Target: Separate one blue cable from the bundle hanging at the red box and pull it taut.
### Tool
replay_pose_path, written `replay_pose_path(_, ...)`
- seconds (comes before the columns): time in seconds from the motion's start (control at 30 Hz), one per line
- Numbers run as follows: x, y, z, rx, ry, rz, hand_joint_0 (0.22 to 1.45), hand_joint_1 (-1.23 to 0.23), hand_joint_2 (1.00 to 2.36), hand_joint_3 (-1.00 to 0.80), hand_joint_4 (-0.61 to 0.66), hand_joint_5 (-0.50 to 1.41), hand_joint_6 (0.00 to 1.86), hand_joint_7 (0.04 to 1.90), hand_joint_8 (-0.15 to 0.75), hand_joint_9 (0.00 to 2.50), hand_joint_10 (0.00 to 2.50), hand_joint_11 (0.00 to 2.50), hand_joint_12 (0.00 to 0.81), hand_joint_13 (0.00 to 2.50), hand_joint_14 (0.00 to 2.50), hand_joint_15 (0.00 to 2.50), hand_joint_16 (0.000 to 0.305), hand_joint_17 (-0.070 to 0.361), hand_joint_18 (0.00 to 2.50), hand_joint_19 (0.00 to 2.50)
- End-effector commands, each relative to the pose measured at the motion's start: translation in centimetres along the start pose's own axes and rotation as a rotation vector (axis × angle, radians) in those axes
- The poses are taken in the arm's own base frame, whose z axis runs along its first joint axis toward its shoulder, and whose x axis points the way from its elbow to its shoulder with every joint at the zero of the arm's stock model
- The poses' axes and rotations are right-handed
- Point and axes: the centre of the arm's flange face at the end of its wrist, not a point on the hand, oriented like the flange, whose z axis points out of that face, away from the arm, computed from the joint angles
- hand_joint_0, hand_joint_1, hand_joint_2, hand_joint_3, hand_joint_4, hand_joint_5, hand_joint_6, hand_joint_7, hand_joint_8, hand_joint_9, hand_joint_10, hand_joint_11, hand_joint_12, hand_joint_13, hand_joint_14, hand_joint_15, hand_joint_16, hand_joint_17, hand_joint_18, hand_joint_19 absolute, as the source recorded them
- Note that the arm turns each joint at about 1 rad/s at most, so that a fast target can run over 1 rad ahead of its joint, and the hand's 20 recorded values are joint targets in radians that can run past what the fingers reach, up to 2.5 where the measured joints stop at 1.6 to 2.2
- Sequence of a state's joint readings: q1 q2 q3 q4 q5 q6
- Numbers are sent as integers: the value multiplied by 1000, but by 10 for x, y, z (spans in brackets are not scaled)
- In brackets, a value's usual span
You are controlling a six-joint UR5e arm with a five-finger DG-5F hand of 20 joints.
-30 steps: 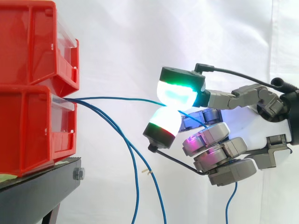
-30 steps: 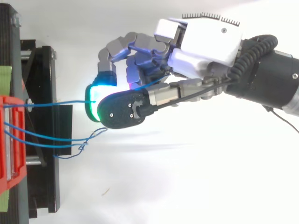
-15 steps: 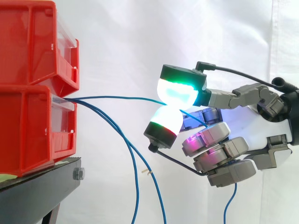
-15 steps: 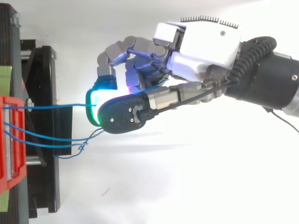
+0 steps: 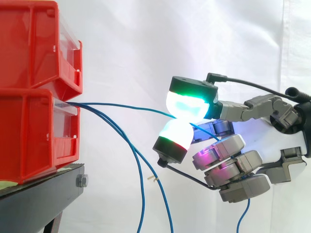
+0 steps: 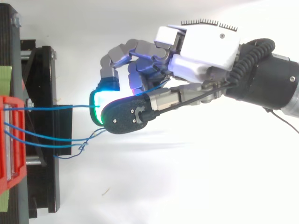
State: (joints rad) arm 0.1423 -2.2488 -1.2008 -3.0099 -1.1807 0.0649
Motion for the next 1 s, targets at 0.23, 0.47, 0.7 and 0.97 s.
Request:
replay_pose_path(0.23,0,0,0,0,-2,-1,813,-724,1006,-404,-137,-197,978,1423,273,535,2500,986,316,692,2500,1280,31,69,1168,1933)
replay_pose_path(0.47,0,0,0,0,-2,-1,812,-726,1005,-408,-145,-196,979,1410,270,539,2500,988,318,690,2500,1264,31,69,1178,1955)
replay_pose_path(0.7,0,0,0,0,-2,-1,810,-730,1005,-407,-149,-195,977,1422,278,548,2500,1006,317,696,2500,1269,30,69,1191,1976)
replay_pose_path(0.97,0,0,0,0,-4,-1,809,-731,1004,-409,-146,-194,975,1428,284,556,2500,1029,321,704,2500,1261,31,70,1203,1962)
